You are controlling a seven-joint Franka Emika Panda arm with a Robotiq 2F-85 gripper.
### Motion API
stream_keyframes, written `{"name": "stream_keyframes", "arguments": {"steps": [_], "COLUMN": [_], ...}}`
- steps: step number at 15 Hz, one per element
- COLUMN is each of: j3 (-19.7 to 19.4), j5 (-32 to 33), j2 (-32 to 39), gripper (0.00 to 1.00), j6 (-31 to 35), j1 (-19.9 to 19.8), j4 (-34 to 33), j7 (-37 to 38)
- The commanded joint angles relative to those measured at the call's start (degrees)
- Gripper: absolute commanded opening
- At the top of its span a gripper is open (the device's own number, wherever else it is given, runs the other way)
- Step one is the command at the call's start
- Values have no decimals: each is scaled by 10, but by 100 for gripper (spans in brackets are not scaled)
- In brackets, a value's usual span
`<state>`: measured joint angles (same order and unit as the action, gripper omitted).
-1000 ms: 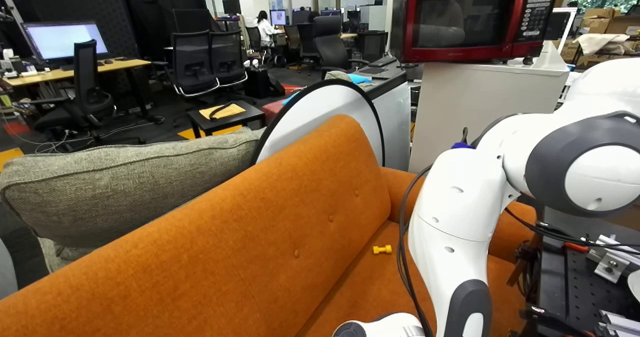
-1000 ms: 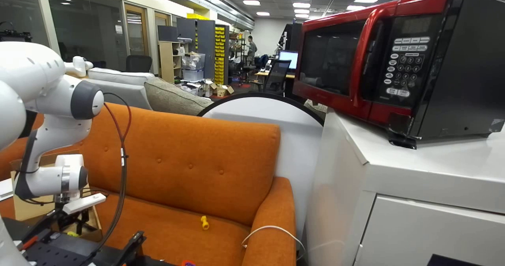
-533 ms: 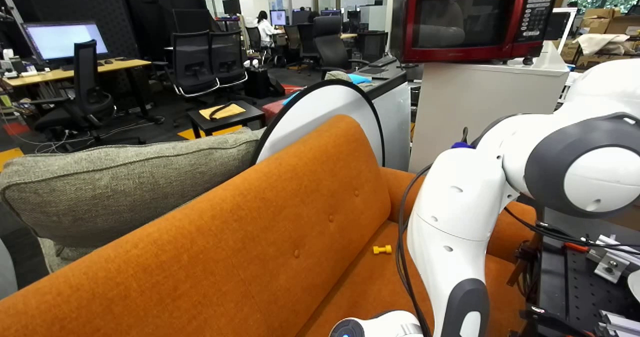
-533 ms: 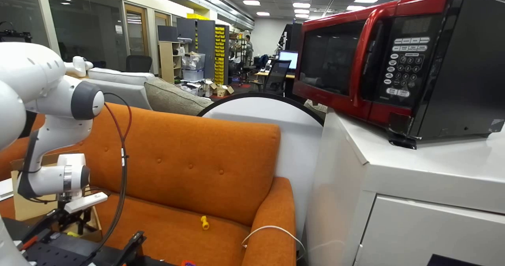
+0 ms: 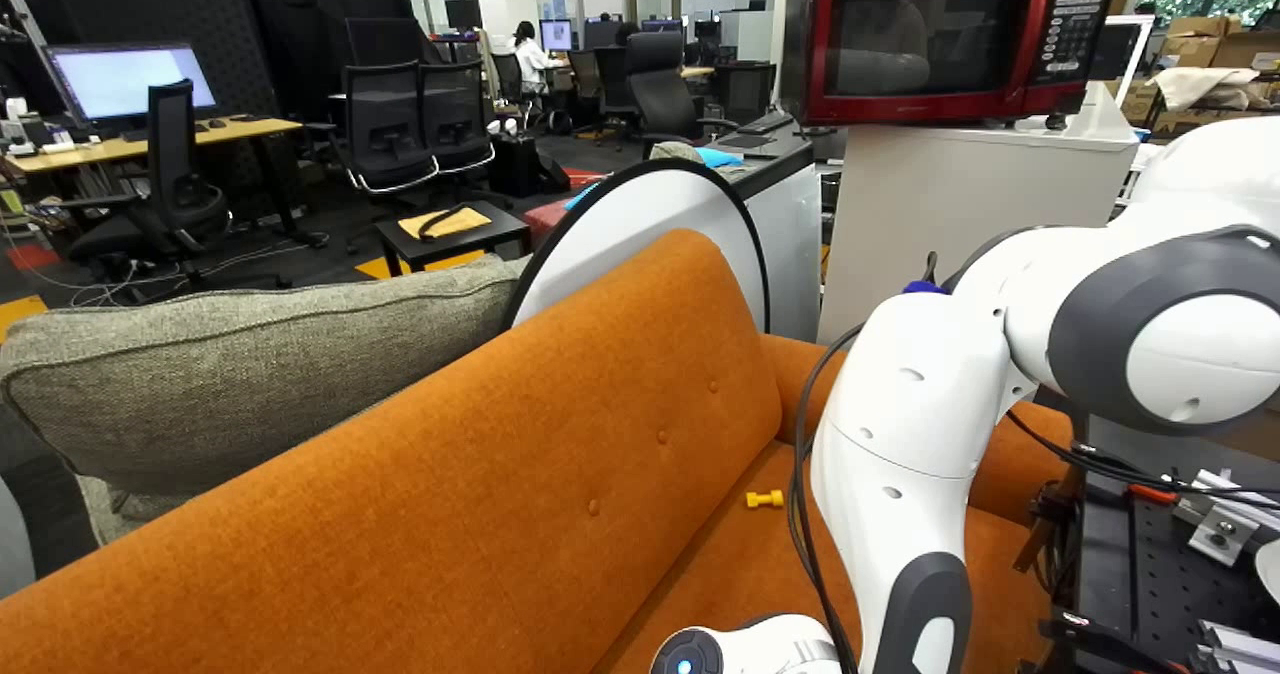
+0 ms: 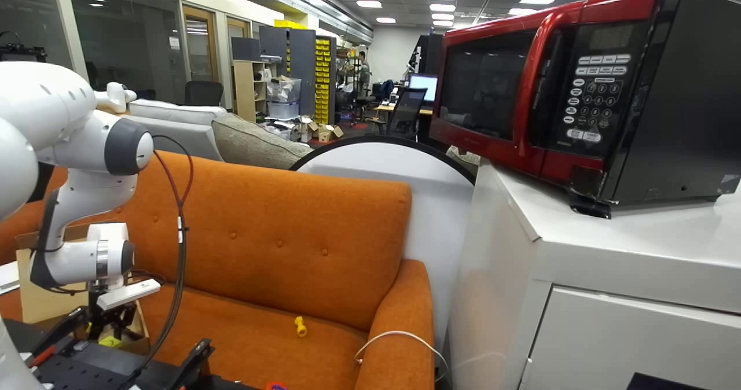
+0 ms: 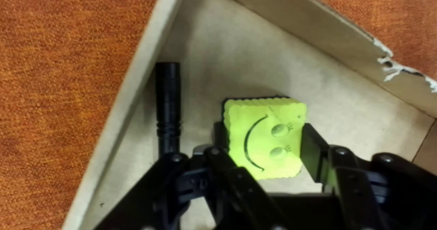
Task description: Remove the yellow box from the big box
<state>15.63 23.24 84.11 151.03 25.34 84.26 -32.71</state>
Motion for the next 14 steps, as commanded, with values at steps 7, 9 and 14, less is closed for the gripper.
{"name": "stream_keyframes", "arguments": {"steps": [7,9,14], "j3": [9,-3,-102], "j5": [55,70,82], "j2": [-74,-108,-216], "gripper": [29,29,29], "j6": [119,164,268], "j1": [-22,-17,43], "j4": [138,180,270], "j7": [-47,-31,60]}}
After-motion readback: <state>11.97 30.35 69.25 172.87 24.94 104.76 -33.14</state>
